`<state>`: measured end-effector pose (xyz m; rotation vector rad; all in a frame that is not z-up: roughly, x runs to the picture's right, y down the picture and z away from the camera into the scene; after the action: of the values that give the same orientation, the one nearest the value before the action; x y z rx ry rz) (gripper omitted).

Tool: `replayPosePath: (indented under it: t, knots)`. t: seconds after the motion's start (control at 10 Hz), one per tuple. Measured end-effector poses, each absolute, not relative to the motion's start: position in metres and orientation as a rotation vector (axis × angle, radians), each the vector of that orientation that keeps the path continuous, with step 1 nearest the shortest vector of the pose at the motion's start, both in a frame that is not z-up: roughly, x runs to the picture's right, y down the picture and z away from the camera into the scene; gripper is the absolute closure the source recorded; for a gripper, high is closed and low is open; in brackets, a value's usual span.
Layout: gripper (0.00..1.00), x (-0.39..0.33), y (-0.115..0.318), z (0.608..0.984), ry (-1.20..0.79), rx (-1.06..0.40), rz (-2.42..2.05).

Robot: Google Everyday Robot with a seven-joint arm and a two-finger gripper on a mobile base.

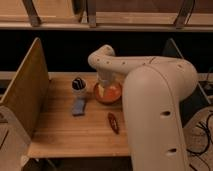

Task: Drag the ceramic bowl in a circle

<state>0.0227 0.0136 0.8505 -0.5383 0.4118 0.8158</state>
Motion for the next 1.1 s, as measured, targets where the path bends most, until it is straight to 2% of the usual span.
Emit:
replayPosePath:
  t: [0.8, 1.1]
  knots:
    - [0.35, -0.006, 0.046, 0.891, 0.449, -0.712, 0.740]
    - [0.35, -0.021, 0.050, 0.918, 0.347, -0.780, 0.721]
